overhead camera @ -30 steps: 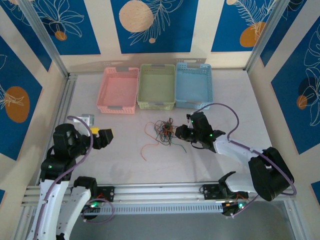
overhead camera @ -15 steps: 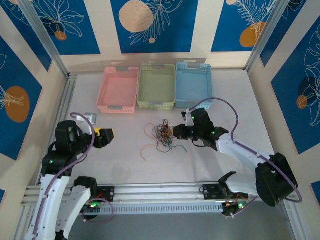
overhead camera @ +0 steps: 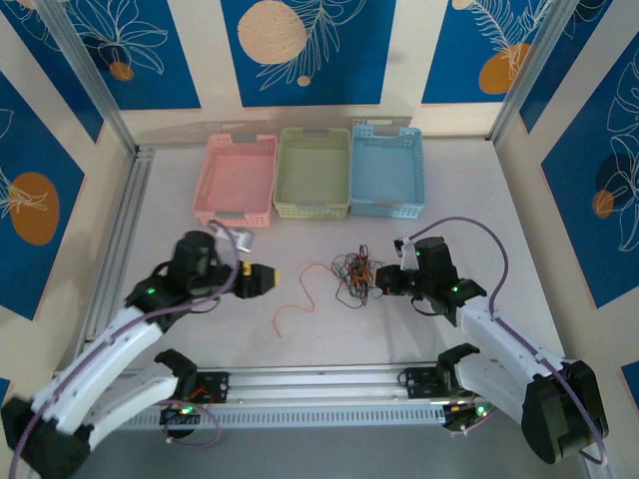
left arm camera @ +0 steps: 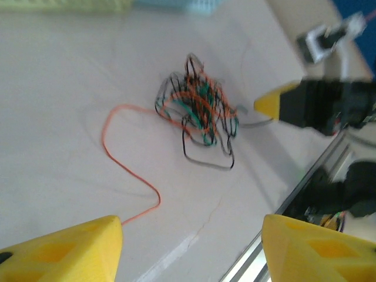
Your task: Untangle the cables
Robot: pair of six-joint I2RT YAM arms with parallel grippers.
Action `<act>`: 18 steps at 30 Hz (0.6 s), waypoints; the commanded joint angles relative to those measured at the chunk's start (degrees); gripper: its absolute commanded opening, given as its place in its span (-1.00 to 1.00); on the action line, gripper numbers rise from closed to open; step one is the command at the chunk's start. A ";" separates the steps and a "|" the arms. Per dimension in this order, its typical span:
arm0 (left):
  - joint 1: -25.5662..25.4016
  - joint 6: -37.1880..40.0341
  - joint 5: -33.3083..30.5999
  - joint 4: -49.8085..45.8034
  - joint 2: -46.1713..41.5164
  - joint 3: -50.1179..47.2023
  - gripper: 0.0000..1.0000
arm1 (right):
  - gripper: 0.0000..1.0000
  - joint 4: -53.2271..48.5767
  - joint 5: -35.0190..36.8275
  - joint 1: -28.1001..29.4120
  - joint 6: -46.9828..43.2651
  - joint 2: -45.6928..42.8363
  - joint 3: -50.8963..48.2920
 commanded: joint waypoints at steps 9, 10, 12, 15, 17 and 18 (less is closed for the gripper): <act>-7.62 8.81 -7.56 10.15 29.98 8.14 0.34 | -1.00 5.69 0.55 -1.29 0.50 -3.49 -2.95; -7.88 8.52 -7.87 10.63 30.93 8.35 0.34 | -1.00 5.64 0.68 -1.30 0.50 -3.54 -2.95; -8.40 8.09 -9.26 11.06 32.35 8.34 0.34 | -1.00 5.75 0.96 -1.33 0.64 -3.51 -3.07; -10.15 9.02 -11.95 7.47 35.38 9.52 0.32 | -1.00 5.83 1.00 -1.31 0.68 -3.54 -3.10; -11.93 9.69 -12.23 5.10 36.51 10.17 0.30 | -1.00 5.85 1.00 -1.28 0.67 -3.55 -3.16; -13.02 10.04 -12.67 3.35 36.89 10.58 0.32 | -1.00 5.84 1.09 -1.20 0.67 -3.58 -3.20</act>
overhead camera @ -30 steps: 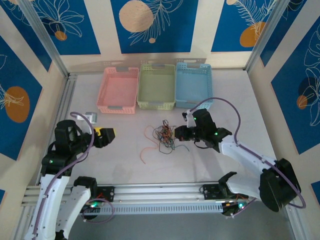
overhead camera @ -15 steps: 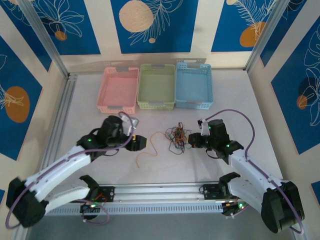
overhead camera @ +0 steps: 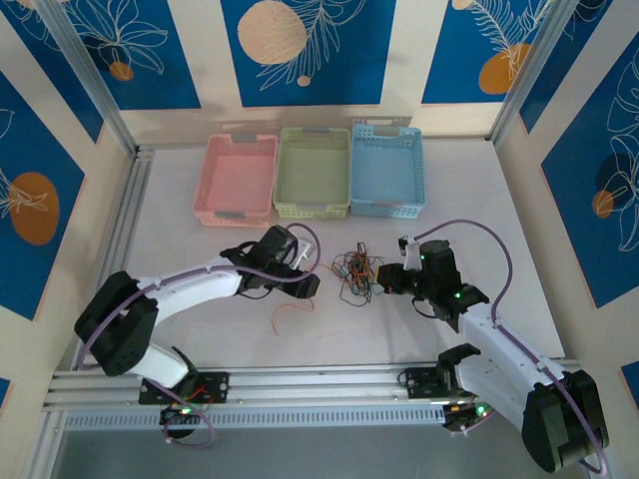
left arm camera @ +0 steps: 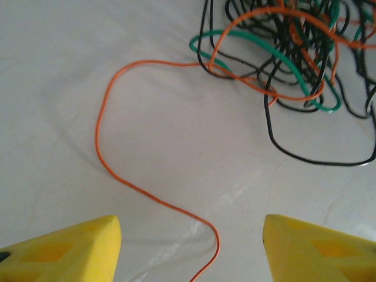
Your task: Untangle the cables
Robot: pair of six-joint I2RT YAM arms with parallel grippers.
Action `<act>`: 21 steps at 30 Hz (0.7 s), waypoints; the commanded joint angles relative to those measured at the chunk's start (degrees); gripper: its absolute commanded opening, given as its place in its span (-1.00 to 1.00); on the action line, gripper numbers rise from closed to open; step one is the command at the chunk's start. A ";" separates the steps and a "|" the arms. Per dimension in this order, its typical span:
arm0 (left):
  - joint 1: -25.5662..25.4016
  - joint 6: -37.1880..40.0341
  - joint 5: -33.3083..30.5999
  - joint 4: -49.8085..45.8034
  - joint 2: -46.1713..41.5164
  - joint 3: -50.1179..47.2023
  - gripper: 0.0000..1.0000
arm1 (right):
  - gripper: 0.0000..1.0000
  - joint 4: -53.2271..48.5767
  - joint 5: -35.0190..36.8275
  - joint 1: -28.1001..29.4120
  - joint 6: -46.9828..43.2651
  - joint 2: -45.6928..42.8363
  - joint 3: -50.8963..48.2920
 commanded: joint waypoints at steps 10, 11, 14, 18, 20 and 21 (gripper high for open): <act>-11.14 5.31 -9.31 -18.35 6.86 6.83 0.32 | -1.00 1.22 1.24 0.13 0.46 -0.91 -0.92; -11.90 5.64 -9.83 -19.34 8.02 7.59 0.31 | -1.00 1.25 1.39 0.22 0.46 -0.93 -0.95; -13.46 6.16 -11.07 -21.30 10.59 9.24 0.29 | -1.00 1.19 1.58 0.40 0.41 -0.91 -0.91; -14.04 6.33 -12.94 -22.93 12.49 10.62 0.27 | -1.00 1.20 1.75 0.31 0.42 -0.92 -0.90; -14.08 6.37 -13.56 -23.53 13.12 10.99 0.25 | -1.00 1.24 1.79 0.40 0.42 -0.88 -0.91; -14.12 6.41 -13.66 -23.56 13.39 11.06 0.24 | -1.00 1.18 1.76 0.40 0.47 -0.82 -0.90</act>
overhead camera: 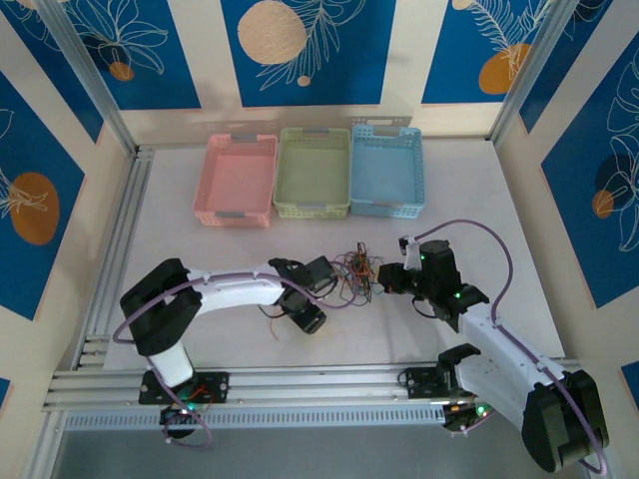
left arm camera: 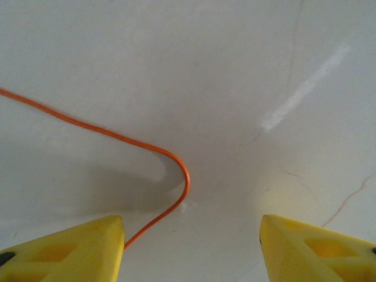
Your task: Untangle the cables
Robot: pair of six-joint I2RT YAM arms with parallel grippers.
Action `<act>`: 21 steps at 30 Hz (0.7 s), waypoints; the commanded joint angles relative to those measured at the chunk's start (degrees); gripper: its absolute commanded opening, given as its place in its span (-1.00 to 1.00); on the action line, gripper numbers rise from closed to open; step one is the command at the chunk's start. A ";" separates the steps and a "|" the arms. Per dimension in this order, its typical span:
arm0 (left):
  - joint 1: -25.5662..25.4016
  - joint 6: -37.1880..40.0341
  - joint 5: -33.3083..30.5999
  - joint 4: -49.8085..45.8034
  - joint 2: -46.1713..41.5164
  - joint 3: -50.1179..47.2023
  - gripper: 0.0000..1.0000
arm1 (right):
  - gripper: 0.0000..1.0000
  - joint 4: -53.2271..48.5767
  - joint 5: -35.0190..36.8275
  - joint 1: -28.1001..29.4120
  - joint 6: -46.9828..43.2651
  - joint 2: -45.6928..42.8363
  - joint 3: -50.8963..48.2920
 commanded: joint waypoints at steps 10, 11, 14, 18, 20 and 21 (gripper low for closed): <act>-0.80 0.49 -6.06 -3.54 1.52 1.91 0.19 | -1.00 1.39 0.76 0.51 0.37 -0.63 -0.84; -0.81 0.44 -5.16 -3.24 1.59 1.91 0.19 | -1.00 1.32 0.78 0.59 0.30 -0.56 -0.86; -1.27 0.14 -5.05 -3.04 2.32 1.83 0.06 | -1.00 1.30 0.96 0.73 0.30 -0.47 -0.73; -1.28 -0.31 -5.30 -2.13 1.88 0.52 -0.23 | -1.00 1.27 1.11 0.85 0.30 -0.56 -0.82; -1.25 -0.79 -6.18 -1.68 0.45 -0.06 -0.36 | -1.00 1.23 1.23 0.84 0.30 -0.58 -0.81; -1.29 -1.05 -6.72 -1.63 -0.31 -0.27 -0.43 | -1.00 1.23 1.22 0.87 0.30 -0.55 -0.77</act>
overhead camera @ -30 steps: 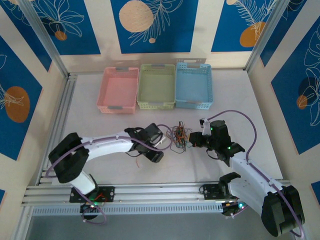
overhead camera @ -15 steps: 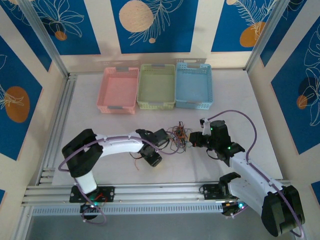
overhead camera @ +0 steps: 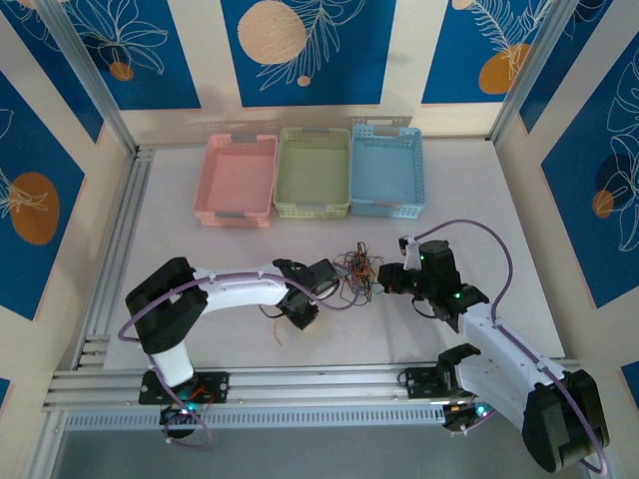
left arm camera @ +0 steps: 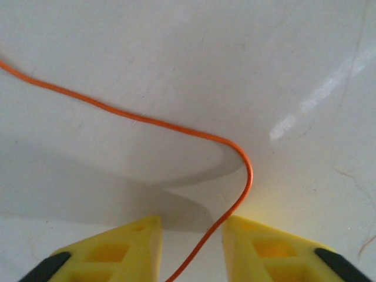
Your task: Untangle the cables
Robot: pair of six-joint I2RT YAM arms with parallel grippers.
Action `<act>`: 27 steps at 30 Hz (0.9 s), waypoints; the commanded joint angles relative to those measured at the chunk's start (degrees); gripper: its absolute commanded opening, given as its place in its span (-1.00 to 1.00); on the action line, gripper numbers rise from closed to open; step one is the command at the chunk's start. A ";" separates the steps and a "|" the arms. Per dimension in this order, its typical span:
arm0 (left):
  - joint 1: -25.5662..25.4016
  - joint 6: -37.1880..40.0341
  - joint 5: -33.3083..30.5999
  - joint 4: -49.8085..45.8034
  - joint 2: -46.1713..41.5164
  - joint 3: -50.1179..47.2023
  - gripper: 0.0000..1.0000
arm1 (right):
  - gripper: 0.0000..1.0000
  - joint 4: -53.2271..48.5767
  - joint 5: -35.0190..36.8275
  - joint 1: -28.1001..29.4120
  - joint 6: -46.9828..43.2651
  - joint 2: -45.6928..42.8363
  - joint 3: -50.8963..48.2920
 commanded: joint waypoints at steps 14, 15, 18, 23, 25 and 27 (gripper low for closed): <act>10.59 -4.98 -24.71 -18.52 -40.53 7.82 -1.00 | -1.00 -0.41 6.23 0.09 2.22 -6.20 -2.54; 11.85 -4.49 -25.56 -19.28 -43.16 9.44 -1.00 | -1.00 -0.49 6.57 -0.01 2.49 -6.86 -2.78; 15.31 -2.64 -28.06 -21.46 -48.80 15.04 -1.00 | -1.00 -0.87 7.32 -0.62 2.94 -8.26 -3.29; 15.94 0.20 -36.12 -22.77 -54.20 22.78 -1.00 | -1.00 -1.30 7.79 -1.44 3.54 -8.49 -3.30; 15.91 1.65 -37.87 -22.11 -56.02 24.15 -1.00 | -1.00 -1.29 7.76 -1.62 3.64 -8.40 -3.36; 15.87 2.02 -38.81 -22.26 -56.74 25.20 -1.00 | -1.00 -1.55 8.26 -1.83 3.86 -8.49 -3.28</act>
